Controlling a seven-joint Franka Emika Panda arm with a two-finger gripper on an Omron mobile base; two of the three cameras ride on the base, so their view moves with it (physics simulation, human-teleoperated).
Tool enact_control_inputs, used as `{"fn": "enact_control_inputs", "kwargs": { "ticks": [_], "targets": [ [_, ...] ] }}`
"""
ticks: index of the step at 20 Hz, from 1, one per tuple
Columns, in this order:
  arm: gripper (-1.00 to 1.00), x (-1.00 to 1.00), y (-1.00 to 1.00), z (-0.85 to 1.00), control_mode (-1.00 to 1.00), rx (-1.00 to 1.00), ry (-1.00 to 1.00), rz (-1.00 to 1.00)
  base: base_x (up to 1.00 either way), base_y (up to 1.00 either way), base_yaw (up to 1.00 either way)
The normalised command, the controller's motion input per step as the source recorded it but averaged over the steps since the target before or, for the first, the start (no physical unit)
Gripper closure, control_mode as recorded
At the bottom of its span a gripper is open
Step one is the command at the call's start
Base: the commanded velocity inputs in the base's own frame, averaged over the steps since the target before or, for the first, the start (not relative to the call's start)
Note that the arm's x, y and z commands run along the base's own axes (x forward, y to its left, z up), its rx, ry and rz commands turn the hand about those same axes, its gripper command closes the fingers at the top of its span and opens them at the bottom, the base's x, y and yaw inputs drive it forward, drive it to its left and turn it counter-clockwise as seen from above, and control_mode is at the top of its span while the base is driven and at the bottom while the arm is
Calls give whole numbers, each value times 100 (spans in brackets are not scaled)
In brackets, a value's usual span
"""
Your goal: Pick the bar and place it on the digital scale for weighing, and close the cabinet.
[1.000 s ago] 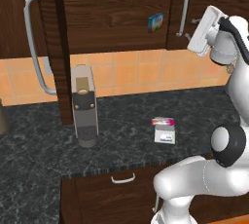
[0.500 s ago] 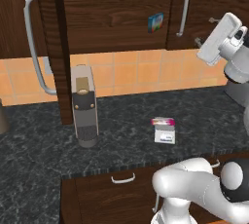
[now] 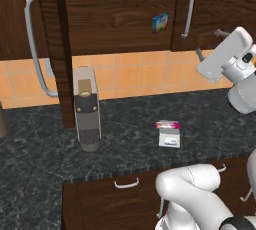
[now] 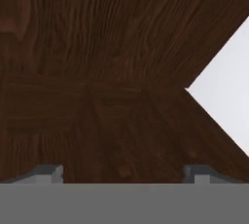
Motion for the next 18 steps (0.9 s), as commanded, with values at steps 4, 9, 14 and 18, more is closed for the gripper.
{"fn": "enact_control_inputs", "kwargs": {
  "ticks": [4, 9, 14, 18],
  "targets": [
    [-100, -56, 48, 11, -100, -19, 0, 0, 0, 0, 0],
    [-100, -30, 37, 1, -100, -36, -10, 0, 0, 0, 0],
    [-100, 0, 61, -6, -100, -32, -13, -4, 0, 0, 0],
    [-100, 4, 67, -33, -100, -8, -27, -18, 0, 0, 0]
  ]
}}
